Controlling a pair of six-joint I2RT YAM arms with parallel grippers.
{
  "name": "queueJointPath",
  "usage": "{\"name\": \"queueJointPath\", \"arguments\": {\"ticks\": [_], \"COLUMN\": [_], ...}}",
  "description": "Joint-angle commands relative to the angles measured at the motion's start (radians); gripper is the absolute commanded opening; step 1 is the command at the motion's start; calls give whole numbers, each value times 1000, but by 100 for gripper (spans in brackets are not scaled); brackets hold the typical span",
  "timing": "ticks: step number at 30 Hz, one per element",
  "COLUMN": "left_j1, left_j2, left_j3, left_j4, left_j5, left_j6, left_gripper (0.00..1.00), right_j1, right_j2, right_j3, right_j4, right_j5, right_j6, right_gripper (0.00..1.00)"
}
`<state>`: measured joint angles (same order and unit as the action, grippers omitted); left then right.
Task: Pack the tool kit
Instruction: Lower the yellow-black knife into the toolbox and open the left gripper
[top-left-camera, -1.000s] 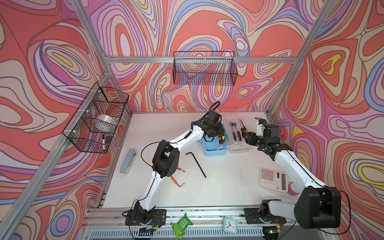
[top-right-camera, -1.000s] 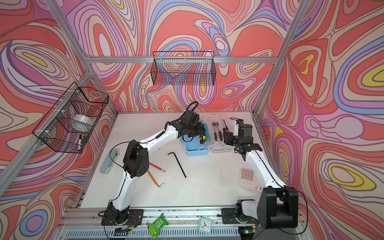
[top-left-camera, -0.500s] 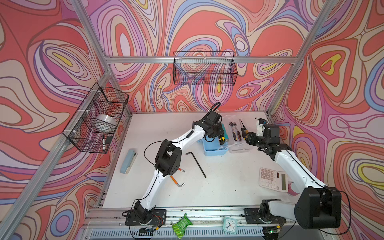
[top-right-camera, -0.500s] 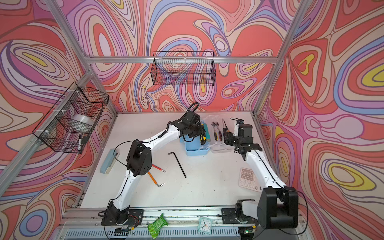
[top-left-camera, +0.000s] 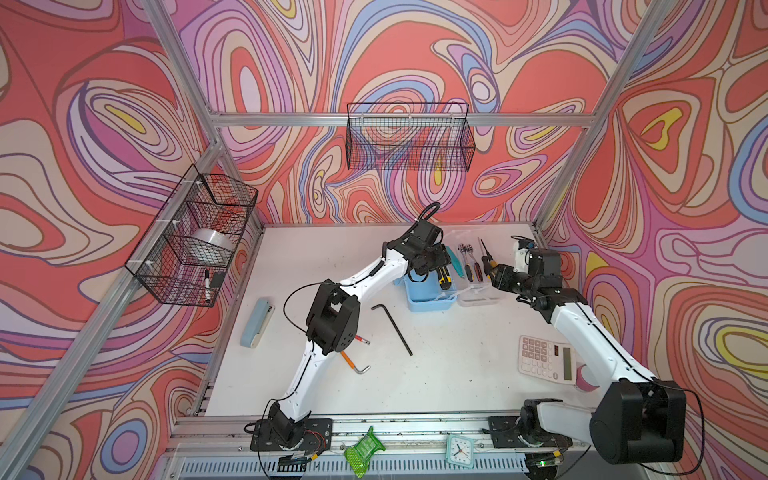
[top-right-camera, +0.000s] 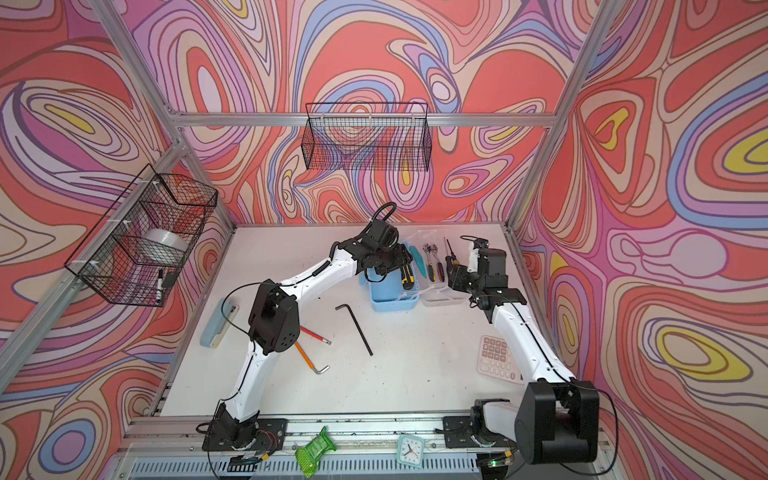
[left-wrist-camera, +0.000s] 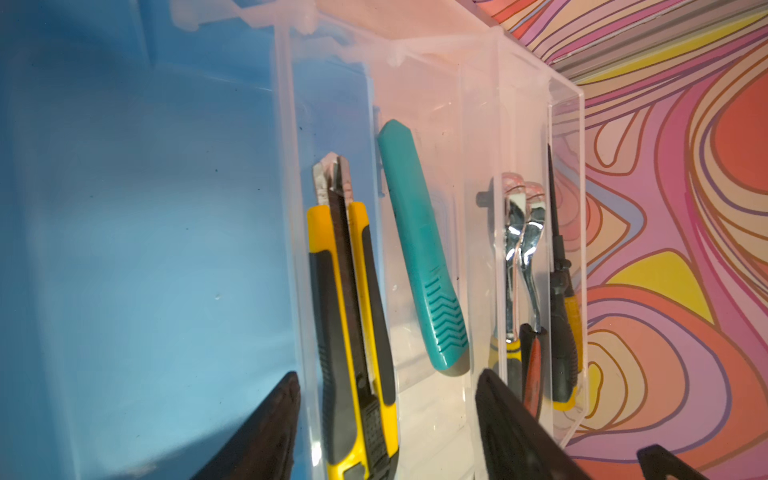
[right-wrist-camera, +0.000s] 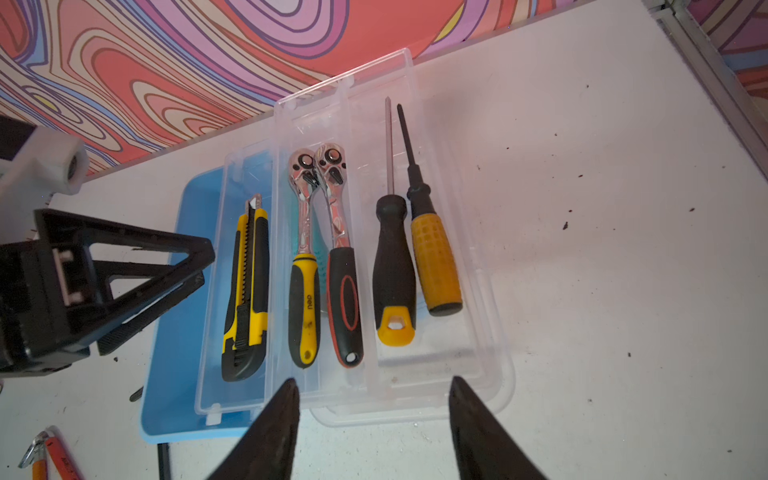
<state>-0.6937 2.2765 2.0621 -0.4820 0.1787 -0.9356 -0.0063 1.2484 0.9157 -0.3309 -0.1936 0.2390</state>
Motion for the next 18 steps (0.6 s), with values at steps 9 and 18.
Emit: {"name": "queueJointPath", "arguments": {"ticks": [9, 18], "left_j1": [3, 3], "left_j2": [-240, -383], "left_j3": [-304, -477], "left_j4": [153, 132], "left_j5": [-29, -145], "left_j6": [49, 99], "left_gripper": [100, 100], "right_j1": [-3, 199], "right_j2": [-45, -63], "right_j3": [-49, -79], "right_j4": [11, 51], "right_j5": [-98, -10], "right_j6": [45, 81], "right_gripper": [65, 64]}}
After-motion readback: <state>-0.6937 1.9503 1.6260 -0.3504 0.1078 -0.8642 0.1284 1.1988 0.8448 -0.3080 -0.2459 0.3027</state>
